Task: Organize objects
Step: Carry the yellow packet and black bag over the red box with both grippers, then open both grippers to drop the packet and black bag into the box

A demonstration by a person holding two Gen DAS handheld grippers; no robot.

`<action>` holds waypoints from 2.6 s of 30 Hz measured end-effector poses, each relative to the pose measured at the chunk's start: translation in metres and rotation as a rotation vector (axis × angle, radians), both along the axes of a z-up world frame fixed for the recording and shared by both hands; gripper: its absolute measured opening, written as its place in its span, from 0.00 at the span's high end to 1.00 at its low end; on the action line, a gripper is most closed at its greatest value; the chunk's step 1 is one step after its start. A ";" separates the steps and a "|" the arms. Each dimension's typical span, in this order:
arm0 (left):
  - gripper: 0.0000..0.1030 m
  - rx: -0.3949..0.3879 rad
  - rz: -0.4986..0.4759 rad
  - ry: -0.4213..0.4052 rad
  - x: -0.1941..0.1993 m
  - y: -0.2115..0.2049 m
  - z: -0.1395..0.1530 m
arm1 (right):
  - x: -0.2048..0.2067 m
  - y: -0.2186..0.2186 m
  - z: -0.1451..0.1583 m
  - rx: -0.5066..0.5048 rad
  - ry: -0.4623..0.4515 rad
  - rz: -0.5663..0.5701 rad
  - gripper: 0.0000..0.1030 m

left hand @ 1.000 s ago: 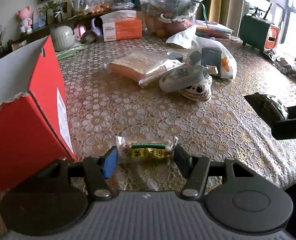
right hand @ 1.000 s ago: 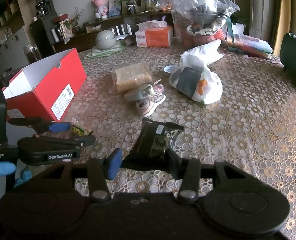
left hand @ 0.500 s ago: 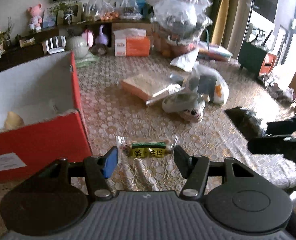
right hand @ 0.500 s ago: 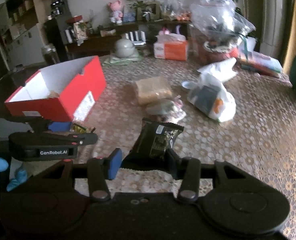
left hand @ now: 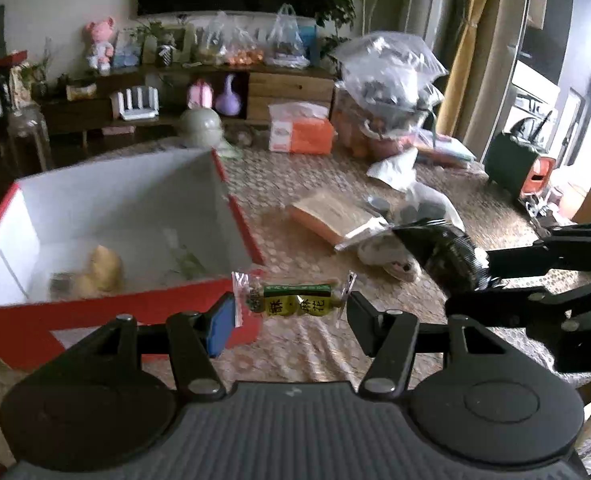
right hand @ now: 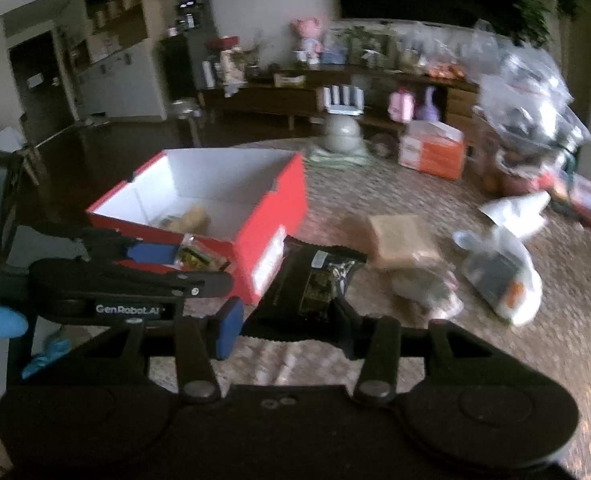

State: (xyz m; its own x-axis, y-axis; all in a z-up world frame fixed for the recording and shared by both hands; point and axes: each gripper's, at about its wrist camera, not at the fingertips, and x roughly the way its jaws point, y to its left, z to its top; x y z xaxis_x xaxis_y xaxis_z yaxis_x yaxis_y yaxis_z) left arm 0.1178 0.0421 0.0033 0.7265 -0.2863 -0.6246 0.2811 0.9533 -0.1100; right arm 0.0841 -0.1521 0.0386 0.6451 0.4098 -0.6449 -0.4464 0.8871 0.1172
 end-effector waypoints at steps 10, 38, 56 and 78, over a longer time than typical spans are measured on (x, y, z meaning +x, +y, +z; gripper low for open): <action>0.43 0.006 0.061 -0.047 -0.002 0.048 0.023 | 0.014 0.067 0.012 -0.032 -0.038 0.120 0.54; 0.43 0.267 0.240 0.073 0.120 0.158 -0.010 | 0.128 0.167 -0.034 -0.125 0.089 0.123 0.53; 0.43 0.428 0.159 0.255 0.173 0.144 -0.051 | 0.165 0.202 -0.071 -0.242 0.203 0.148 0.53; 0.23 0.448 0.123 0.273 0.166 0.140 -0.044 | 0.162 0.192 -0.058 -0.195 0.200 0.150 0.39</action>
